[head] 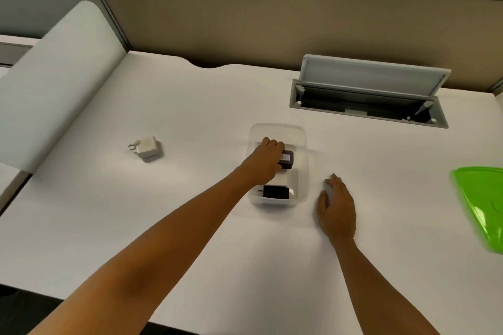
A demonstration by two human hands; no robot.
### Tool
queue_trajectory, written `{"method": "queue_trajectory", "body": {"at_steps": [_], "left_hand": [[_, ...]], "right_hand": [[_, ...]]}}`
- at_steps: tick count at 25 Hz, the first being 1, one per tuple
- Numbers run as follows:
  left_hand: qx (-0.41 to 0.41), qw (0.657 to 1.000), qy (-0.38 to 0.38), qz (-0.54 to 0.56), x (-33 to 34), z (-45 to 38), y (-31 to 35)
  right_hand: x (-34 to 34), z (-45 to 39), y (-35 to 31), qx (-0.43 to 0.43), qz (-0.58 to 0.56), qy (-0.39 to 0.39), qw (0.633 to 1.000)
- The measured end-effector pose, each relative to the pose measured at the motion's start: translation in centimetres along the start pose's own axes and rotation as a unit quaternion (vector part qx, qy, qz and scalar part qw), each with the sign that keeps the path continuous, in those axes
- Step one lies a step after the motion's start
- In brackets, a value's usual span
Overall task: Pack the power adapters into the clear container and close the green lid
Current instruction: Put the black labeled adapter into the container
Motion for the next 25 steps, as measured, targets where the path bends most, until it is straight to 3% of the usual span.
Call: {"method": "queue_trajectory", "body": {"at_steps": [6, 12, 14, 16, 18, 20, 22, 25], "left_hand": [[-0.035, 0.997, -0.063, 0.0, 1.6, -1.7, -0.6], [-0.006, 0.999, -0.045, -0.015, 1.2, -0.9, -0.7], [0.008, 0.998, 0.038, 0.055, 0.4, 0.3, -0.7], [0.001, 0.97, 0.218, 0.112, -0.7, 2.3, -1.7], [-0.043, 0.921, 0.37, 0.111, -1.4, 4.5, -4.1], [-0.12, 0.892, 0.417, 0.129, -1.2, 6.3, -8.0], [-0.223, 0.884, 0.387, 0.14, -0.6, 8.0, -12.5], [-0.388, 0.881, 0.259, 0.075, 0.2, 10.3, -19.1]], "right_hand": [[-0.1, -0.1, 0.1, 0.01, -0.01, -0.002, 1.0], [0.1, -0.1, 0.1, 0.012, -0.004, 0.002, 1.0], [0.1, -0.1, 0.1, 0.007, -0.003, 0.005, 1.0], [0.1, -0.2, 0.1, 0.004, -0.004, 0.006, 1.0], [0.1, -0.1, 0.1, 0.005, -0.005, 0.005, 1.0], [0.1, -0.2, 0.1, 0.008, -0.004, 0.004, 1.0], [0.2, -0.1, 0.1, 0.007, 0.002, 0.002, 1.0], [0.3, -0.3, 0.3, 0.007, 0.004, 0.0, 1.0]]}}
Point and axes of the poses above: each hand's wrist, its own z-axis away from the middle knuckle, its own x-axis out of the palm, y = z × x, the point moved 3 cm from there along -z, towards the middle knuckle, and after that the axes turned 12 degrees about -y, right-handed, at the moved point
